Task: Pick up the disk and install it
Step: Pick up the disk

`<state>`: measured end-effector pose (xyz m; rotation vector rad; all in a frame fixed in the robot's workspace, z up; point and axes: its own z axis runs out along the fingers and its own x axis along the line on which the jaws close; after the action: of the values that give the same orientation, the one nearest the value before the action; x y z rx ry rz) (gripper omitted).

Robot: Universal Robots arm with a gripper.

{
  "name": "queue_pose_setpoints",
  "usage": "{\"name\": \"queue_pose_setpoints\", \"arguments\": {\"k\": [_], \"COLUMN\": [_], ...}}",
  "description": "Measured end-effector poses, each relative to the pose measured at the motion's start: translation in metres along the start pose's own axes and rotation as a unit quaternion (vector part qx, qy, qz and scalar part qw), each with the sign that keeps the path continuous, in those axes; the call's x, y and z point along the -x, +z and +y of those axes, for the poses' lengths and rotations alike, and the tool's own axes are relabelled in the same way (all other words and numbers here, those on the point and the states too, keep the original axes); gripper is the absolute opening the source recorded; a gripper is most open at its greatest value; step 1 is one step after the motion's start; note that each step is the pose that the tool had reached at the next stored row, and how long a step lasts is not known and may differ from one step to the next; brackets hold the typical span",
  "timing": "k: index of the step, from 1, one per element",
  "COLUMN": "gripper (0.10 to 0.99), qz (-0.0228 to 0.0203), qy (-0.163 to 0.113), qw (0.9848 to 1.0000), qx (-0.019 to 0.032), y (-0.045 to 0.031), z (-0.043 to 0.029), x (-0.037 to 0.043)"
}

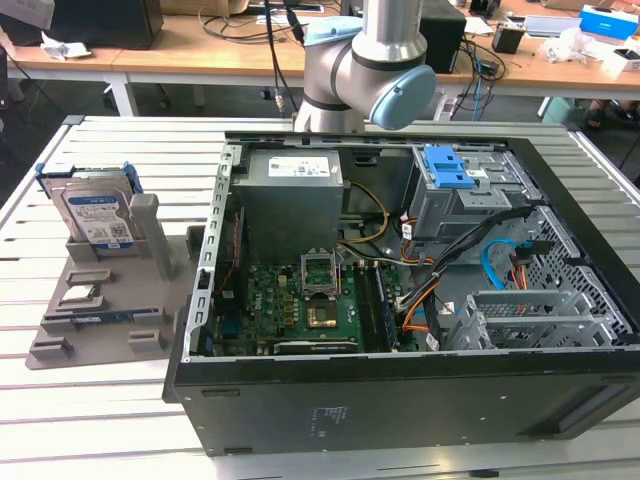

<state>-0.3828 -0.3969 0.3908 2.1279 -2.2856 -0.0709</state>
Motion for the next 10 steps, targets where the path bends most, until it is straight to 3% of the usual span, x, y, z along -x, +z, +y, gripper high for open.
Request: {"name": "queue_pose_setpoints", "arguments": {"k": [3, 10], "gripper": [0.114, 0.475], "qz": [0.0, 0.0001], "qy": [0.0, 0.0], "qw": [1.0, 1.0], "qx": [0.0, 0.0], "y": [0.0, 0.0], "z": [0.0, 0.0], "x": [0.0, 0.0]}}
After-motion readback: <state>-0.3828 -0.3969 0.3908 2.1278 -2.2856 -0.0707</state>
